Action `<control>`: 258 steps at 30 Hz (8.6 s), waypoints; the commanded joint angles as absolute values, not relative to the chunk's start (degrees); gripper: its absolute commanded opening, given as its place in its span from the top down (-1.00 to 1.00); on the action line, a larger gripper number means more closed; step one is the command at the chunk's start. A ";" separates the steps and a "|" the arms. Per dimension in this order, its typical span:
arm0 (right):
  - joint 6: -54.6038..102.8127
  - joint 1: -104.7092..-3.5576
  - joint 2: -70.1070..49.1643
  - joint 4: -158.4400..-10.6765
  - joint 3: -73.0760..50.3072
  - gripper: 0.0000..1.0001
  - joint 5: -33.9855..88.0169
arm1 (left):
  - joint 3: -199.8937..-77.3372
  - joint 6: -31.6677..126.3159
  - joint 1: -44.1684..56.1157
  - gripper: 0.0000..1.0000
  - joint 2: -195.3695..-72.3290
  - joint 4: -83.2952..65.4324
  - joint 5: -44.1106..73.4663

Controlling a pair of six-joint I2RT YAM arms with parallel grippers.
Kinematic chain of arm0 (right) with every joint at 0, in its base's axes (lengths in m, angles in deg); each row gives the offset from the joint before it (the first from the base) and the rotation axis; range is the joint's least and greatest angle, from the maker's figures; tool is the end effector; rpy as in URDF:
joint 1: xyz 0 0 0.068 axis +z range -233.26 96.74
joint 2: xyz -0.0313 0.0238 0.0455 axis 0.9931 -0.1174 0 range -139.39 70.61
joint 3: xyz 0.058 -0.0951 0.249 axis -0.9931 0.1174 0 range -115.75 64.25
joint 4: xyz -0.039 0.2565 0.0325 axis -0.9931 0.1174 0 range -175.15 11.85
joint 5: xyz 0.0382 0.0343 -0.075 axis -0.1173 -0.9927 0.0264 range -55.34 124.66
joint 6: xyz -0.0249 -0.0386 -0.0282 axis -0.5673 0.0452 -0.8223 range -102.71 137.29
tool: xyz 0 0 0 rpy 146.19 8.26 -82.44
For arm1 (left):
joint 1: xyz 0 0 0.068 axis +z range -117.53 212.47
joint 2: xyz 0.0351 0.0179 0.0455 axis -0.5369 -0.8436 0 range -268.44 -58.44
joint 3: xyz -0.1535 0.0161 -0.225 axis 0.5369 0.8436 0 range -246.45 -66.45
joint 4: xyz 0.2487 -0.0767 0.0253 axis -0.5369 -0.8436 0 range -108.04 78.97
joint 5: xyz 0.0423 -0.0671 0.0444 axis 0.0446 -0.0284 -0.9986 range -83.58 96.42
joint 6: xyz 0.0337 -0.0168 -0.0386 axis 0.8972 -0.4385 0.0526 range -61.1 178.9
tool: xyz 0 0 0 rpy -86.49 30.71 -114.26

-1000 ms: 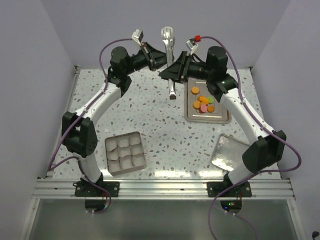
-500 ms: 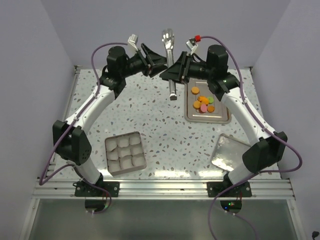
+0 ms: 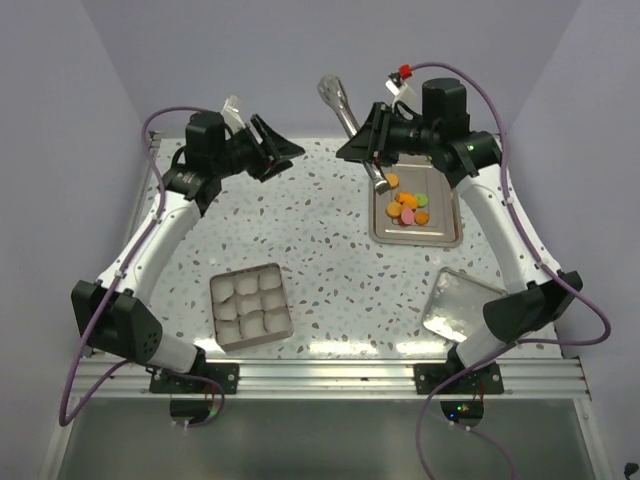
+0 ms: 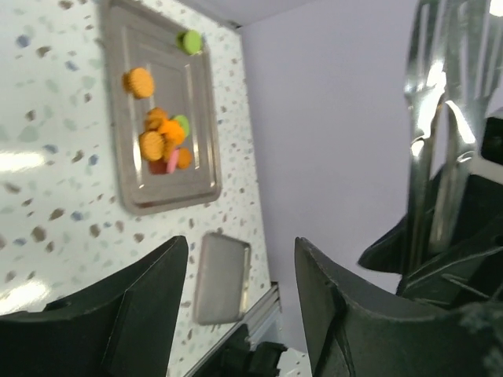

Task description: Pack the cookies

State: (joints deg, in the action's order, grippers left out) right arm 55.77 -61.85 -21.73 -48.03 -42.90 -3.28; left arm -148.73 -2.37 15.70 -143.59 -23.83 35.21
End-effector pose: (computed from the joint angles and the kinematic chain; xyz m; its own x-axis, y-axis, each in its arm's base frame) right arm 0.3148 0.1469 0.4592 -0.7854 0.2192 -0.5789 -0.4199 0.4985 0.7584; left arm 0.3269 -0.1164 0.3959 -0.7354 -0.5810 -0.3488 0.1084 0.4072 -0.9069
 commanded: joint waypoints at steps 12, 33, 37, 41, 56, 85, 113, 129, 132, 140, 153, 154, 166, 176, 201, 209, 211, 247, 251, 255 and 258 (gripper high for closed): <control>42.69 -61.99 -17.02 -24.86 -41.06 0.28 9.43 | -133.96 20.23 15.69 -0.35 -134.66 -54.63 23.91; 42.25 -61.90 -8.85 -20.47 -31.73 0.31 13.47 | -123.22 14.70 8.22 -0.39 -141.75 -42.33 22.42; 42.25 -61.90 -7.61 -19.33 -31.64 0.31 14.79 | -125.51 15.75 7.60 -0.39 -146.06 -42.06 21.71; 41.55 -62.08 -6.74 -17.83 -32.17 0.31 16.37 | -127.09 16.71 7.25 -0.39 -149.31 -41.71 20.83; 39.70 -62.69 -6.29 -11.50 -33.22 0.22 27.44 | -147.81 18.47 6.72 -0.37 -166.00 -43.46 19.60; 37.68 -70.43 -22.54 -10.27 -22.93 0.09 29.48 | -182.20 19.88 12.33 -0.41 -174.48 -49.27 28.04; 37.59 -70.52 -36.09 -12.12 -29.79 0.09 32.90 | -162.51 25.33 17.53 -0.41 -158.64 -49.00 26.98; 38.38 -70.43 -36.36 -12.29 -29.44 0.63 32.99 | -163.65 25.59 17.97 -0.41 -159.25 -49.71 27.16; 38.56 -70.43 -34.69 -11.15 -30.06 0.76 33.51 | -163.83 25.51 17.97 -0.40 -159.34 -49.79 27.16; 39.17 -70.43 -30.47 -9.83 -29.27 1.00 33.43 | -165.32 25.24 17.97 -0.40 -160.04 -50.32 27.42; 39.53 -70.43 -25.11 -7.90 -29.70 1.00 29.48 | -165.50 25.59 17.97 -0.39 -158.99 -51.29 26.99; 39.53 -70.43 -24.23 -8.42 -29.97 1.00 27.99 | -165.59 25.68 17.97 -0.39 -158.82 -51.64 26.72; 39.70 -69.02 -20.09 -10.54 -28.65 1.00 13.74 | -159.53 26.21 19.02 -0.39 -153.28 -50.24 24.43; 40.84 -68.58 -24.13 -13.87 -21.98 1.00 16.46 | -155.31 27.08 19.38 -0.38 -151.70 -49.62 25.31; 47.70 -51.54 -38.63 -14.14 -49.11 1.00 12.86 | -149.42 30.69 25.00 -0.38 -146.95 -50.67 25.40; 47.70 -50.04 -45.49 -13.62 -52.03 1.00 14.52 | -148.01 32.01 27.20 -0.38 -145.02 -51.11 26.10; 47.79 -49.95 -45.67 -13.87 -51.15 1.00 15.14 | -147.57 32.45 28.08 -0.38 -144.40 -51.29 26.37; 47.79 -49.16 -46.81 -12.91 -51.68 0.14 19.19 | -144.23 33.24 30.98 -0.37 -141.68 -50.67 28.57; 47.53 -49.33 -45.94 -11.50 -53.26 0.14 20.33 | -144.23 32.89 30.98 -0.38 -141.24 -50.67 28.13; 47.09 -50.47 -43.92 -10.36 -54.31 0.16 20.86 | -144.05 32.36 30.98 -0.40 -141.15 -51.11 27.51; 46.38 -52.14 -41.90 -9.48 -54.67 0.21 20.77 | -144.05 31.84 30.98 -0.40 -140.80 -51.03 27.33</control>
